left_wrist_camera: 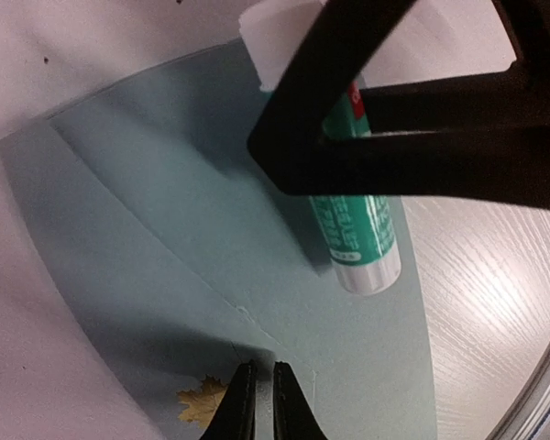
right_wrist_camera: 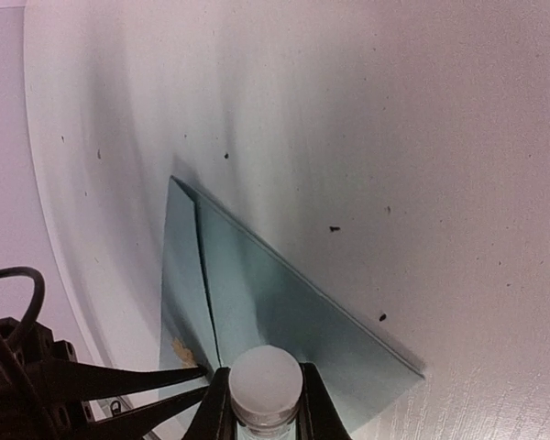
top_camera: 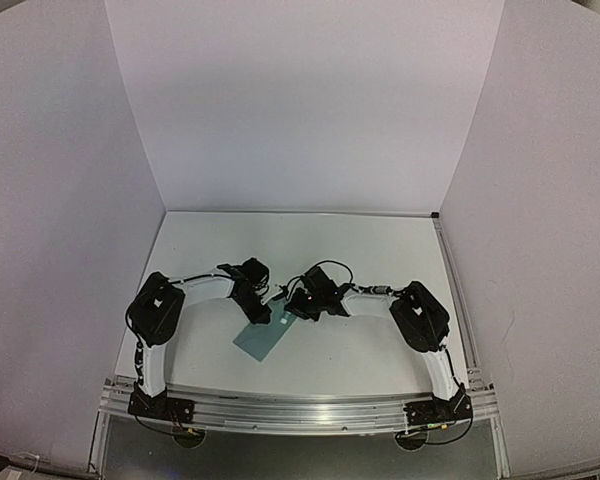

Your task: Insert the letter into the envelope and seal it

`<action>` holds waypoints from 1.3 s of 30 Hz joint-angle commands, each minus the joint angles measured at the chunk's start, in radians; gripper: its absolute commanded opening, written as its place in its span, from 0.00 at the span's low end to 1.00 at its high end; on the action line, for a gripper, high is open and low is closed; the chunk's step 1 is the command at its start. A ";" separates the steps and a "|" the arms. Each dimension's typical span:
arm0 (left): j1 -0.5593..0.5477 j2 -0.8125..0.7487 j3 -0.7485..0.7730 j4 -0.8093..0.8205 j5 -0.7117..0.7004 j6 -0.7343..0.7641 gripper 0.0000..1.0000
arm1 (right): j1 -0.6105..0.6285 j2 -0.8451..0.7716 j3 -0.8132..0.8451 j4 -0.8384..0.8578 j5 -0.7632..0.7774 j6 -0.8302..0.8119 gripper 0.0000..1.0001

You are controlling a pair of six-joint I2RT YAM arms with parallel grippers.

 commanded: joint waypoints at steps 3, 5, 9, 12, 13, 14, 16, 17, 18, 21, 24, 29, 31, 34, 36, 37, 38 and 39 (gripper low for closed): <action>-0.010 0.008 -0.114 -0.235 -0.148 -0.021 0.08 | -0.004 0.022 -0.018 -0.027 0.056 0.004 0.00; -0.013 -0.006 -0.125 -0.233 -0.145 -0.002 0.08 | -0.005 0.028 -0.012 -0.027 0.051 0.004 0.00; -0.020 -0.022 -0.121 -0.208 -0.077 -0.001 0.10 | -0.004 0.044 0.002 -0.027 0.040 0.007 0.00; -0.020 0.034 -0.075 -0.177 -0.062 -0.080 0.09 | -0.005 0.047 0.010 -0.027 0.032 0.002 0.00; -0.019 0.064 -0.051 -0.173 -0.066 -0.111 0.08 | -0.005 0.048 0.014 -0.026 0.027 -0.001 0.00; -0.018 0.091 -0.028 -0.170 -0.074 -0.135 0.07 | -0.004 0.048 0.016 -0.027 0.023 -0.004 0.00; -0.011 0.132 0.008 -0.158 -0.092 -0.167 0.04 | -0.004 0.050 0.022 -0.027 0.010 -0.010 0.00; -0.003 0.142 0.014 -0.141 -0.096 -0.175 0.04 | -0.005 0.053 0.023 -0.027 0.006 -0.011 0.00; 0.005 0.147 0.021 -0.122 -0.099 -0.182 0.03 | -0.005 0.054 0.027 -0.027 0.001 -0.011 0.00; 0.015 0.177 0.062 -0.129 -0.127 -0.165 0.02 | -0.005 0.065 0.031 -0.027 0.001 0.002 0.00; 0.018 0.150 0.070 -0.177 -0.090 -0.179 0.01 | -0.005 0.083 0.042 -0.027 0.001 0.017 0.00; 0.010 0.017 -0.018 -0.194 -0.034 -0.219 0.02 | -0.004 0.096 0.039 -0.027 0.027 0.046 0.00; -0.002 -0.013 -0.047 -0.197 -0.024 -0.210 0.03 | -0.005 0.101 0.040 -0.027 0.028 0.050 0.00; -0.019 -0.027 -0.072 -0.217 -0.011 -0.174 0.04 | -0.006 0.109 0.042 -0.027 0.021 0.055 0.00; -0.027 -0.044 -0.088 -0.226 -0.008 -0.142 0.05 | -0.006 0.114 0.047 -0.027 0.017 0.055 0.00; -0.028 -0.055 -0.097 -0.230 -0.010 -0.124 0.06 | -0.006 0.116 0.049 -0.027 0.016 0.055 0.00; -0.029 -0.067 -0.111 -0.229 -0.017 -0.099 0.06 | -0.007 0.118 0.052 -0.026 0.014 0.054 0.00; -0.032 -0.072 -0.126 -0.225 -0.029 -0.073 0.07 | -0.006 0.120 0.055 -0.027 0.012 0.054 0.00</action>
